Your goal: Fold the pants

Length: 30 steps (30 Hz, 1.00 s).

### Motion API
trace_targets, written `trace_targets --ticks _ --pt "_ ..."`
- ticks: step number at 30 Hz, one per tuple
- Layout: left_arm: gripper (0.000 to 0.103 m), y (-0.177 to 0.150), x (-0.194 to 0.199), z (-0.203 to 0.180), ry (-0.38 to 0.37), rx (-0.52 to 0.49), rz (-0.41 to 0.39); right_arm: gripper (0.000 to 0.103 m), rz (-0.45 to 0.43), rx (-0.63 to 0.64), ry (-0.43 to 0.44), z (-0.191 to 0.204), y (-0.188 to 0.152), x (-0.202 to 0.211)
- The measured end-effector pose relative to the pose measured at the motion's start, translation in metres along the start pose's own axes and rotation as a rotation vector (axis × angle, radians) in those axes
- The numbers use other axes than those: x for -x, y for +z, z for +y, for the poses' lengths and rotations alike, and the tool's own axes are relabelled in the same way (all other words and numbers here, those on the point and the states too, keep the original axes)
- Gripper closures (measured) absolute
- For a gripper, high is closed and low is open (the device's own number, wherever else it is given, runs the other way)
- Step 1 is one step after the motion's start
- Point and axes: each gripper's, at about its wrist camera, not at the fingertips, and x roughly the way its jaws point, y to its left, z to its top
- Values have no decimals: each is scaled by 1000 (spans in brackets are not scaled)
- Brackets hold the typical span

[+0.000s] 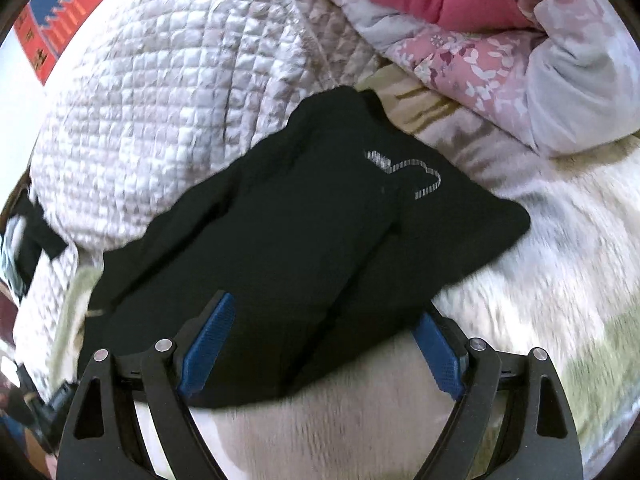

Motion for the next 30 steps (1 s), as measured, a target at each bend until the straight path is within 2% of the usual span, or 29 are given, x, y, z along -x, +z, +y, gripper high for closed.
trace_targets --ticks 2,3,4,5,8,9,10,11,12,13,15,21,25,27,30 --pt "21 4 -2 1 -7 5 -7 16 -23 -26 12 -2 8 0" --pt "21 6 -4 1 -8 7 -10 21 -34 -30 12 -3 11 -1" --pt "27 8 -4 2 -8 7 -16 25 -45 -42 8 -5 15 0" --pt "30 9 -4 3 -1 6 -18 34 -51 -58 9 -8 18 -1" --pt "51 14 -9 7 19 22 -17 57 -37 -95 -3 -17 26 -8" --pt "61 15 -11 8 21 27 -11 66 -31 -100 -15 -19 28 -12" --pt "70 17 -14 9 25 34 -5 71 -30 -99 -28 -20 31 -15" --pt "76 18 -16 9 30 39 -3 82 -27 -101 -37 -22 33 -18" --pt "90 20 -18 11 34 43 1 89 -23 -113 -40 -25 36 -20" --pt "97 20 -18 11 35 46 5 92 -20 -131 -28 -29 39 -21" --pt "99 21 -14 13 29 52 2 97 -16 -144 -11 -30 39 -16" --pt "99 20 33 9 -29 40 -43 98 -34 -110 51 -18 38 25" --pt "99 3 74 18 -50 35 -75 98 -32 -120 44 -31 22 66" --pt "99 -10 81 24 -46 35 -66 98 8 -136 14 -44 7 70" --pt "99 -31 76 36 -23 54 4 98 75 -211 -2 -64 -14 67"
